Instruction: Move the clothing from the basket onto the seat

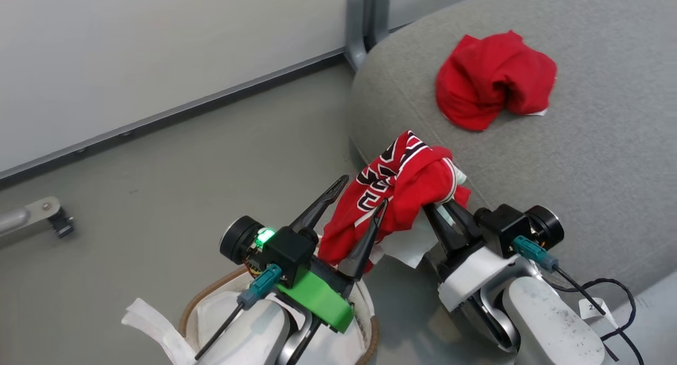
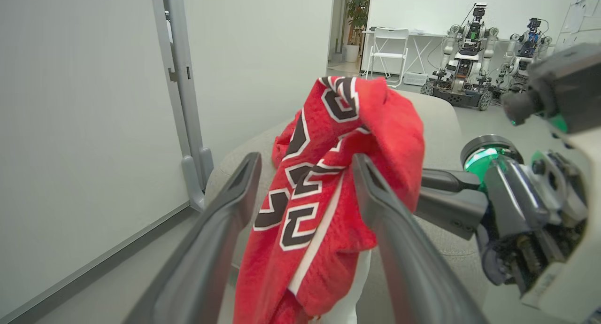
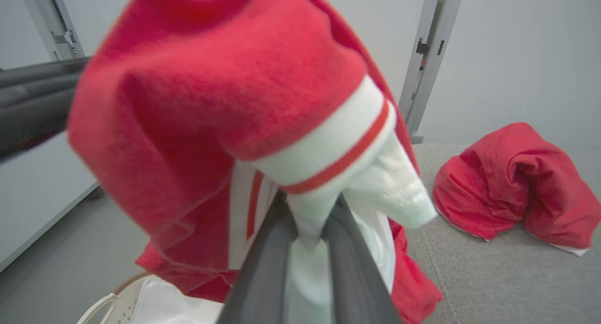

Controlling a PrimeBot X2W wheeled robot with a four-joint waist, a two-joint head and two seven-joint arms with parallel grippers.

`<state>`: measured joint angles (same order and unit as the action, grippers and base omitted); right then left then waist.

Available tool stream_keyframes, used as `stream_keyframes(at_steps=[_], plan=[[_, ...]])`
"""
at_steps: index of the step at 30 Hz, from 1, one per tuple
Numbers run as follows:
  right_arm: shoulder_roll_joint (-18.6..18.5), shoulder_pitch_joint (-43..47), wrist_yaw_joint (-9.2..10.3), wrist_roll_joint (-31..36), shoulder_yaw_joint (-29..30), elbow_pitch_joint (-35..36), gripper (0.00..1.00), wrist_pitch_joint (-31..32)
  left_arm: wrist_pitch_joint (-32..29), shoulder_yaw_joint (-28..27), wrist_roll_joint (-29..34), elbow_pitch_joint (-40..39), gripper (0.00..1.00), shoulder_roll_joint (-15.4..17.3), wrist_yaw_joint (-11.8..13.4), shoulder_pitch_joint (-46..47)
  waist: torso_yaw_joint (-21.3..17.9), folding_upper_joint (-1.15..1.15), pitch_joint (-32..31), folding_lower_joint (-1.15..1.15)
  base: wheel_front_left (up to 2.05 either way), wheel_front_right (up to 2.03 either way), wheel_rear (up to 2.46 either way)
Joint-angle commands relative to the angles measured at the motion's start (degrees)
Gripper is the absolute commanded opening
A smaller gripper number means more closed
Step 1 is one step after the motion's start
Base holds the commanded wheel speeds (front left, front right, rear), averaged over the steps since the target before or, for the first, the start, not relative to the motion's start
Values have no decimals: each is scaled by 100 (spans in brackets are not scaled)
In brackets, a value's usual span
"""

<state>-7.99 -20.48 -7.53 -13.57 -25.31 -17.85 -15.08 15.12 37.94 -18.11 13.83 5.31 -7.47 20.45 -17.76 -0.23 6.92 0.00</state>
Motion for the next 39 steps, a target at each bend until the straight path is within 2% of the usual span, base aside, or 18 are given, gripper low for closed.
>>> stream_keyframes(at_steps=[1,6,14,19,28,36,39], plan=[[13,71,8,49,65,60,0,-10,5,-6,-8,24,100,63,-2,63,-806,23,224,0,0,0,0],[-58,106,8,93,237,160,0,-10,4,-5,-36,68,100,79,-2,60,-1230,23,297,0,0,0,0],[-347,-182,8,236,937,363,0,-10,4,176,-75,154,100,123,-2,212,-1288,23,568,0,0,0,0],[-667,-826,8,439,1329,424,0,-10,4,161,-82,197,100,224,-1,255,-1271,23,796,0,0,0,0],[-1306,-2357,8,804,2136,219,0,-10,4,321,-34,232,100,419,-1,557,-758,23,1516,0,0,0,0],[-1491,-3339,8,1102,2682,-486,0,-10,4,383,-9,163,100,483,-1,930,-155,23,2232,0,0,0,0],[-1509,-3583,8,1292,2887,-1015,0,-10,4,368,3,153,100,515,-1,1059,79,23,2515,0,0,0,0]])
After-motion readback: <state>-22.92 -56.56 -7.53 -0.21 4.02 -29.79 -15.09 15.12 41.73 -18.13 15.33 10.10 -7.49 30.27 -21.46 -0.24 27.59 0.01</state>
